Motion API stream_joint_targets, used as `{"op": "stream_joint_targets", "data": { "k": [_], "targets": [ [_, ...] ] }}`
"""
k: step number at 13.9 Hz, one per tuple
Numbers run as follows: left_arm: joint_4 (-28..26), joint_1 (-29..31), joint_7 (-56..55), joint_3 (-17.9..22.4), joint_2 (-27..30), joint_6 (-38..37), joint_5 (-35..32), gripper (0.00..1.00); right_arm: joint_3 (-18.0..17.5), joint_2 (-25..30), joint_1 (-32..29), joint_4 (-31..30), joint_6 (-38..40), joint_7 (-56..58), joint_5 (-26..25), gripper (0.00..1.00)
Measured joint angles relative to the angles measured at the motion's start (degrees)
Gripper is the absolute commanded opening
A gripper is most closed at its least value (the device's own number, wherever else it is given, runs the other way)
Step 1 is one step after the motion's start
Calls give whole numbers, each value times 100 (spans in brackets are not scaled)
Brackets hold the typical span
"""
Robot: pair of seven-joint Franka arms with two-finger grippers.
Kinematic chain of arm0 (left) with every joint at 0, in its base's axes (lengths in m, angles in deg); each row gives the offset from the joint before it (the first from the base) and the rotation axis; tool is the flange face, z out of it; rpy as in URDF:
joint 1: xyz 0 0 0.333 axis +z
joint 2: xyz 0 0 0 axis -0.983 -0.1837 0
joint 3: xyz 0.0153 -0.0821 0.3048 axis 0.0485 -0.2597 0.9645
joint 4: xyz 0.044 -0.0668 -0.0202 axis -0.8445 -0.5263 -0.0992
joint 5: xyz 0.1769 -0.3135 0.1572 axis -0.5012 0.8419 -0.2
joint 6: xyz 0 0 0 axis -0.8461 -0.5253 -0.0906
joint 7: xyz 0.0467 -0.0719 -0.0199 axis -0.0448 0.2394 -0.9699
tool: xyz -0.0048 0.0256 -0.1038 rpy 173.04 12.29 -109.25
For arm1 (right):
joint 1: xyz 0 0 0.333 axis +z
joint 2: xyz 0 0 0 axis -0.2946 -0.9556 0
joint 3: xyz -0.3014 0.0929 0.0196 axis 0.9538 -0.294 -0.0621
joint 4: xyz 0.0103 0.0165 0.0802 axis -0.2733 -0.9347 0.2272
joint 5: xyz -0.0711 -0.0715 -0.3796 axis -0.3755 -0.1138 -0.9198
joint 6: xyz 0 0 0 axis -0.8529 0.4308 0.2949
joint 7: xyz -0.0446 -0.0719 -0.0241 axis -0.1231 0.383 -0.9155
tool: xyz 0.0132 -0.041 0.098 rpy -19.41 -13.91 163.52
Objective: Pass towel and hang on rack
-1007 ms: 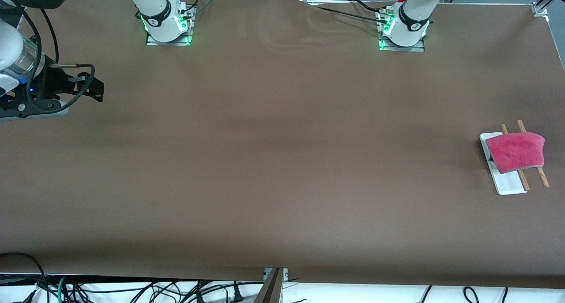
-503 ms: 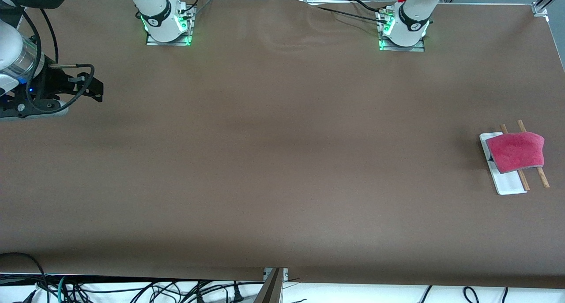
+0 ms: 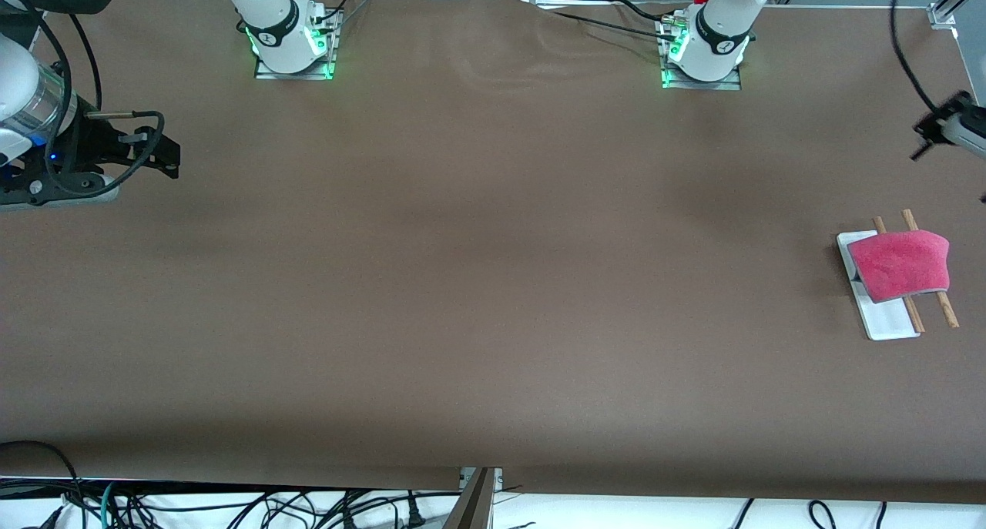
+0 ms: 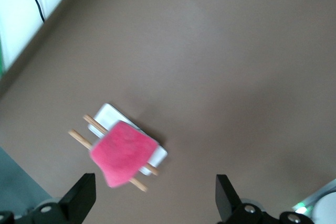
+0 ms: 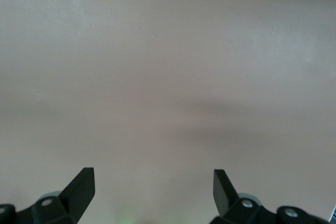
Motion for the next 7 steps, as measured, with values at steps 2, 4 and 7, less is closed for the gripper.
{"op": "stream_joint_targets", "data": {
  "k": [2, 4, 7],
  "targets": [
    [-334, -660, -899, 375, 432, -243, 78, 100, -1, 0, 0, 1, -1, 0, 0, 100],
    [-493, -1247, -1617, 850, 606, -376, 123, 100, -1, 0, 0, 1, -11, 0, 3, 100],
    [-617, -1966, -2069, 1937, 572, -542, 650, 100, -1, 0, -1, 3, -23, 0, 29, 100]
  ]
}}
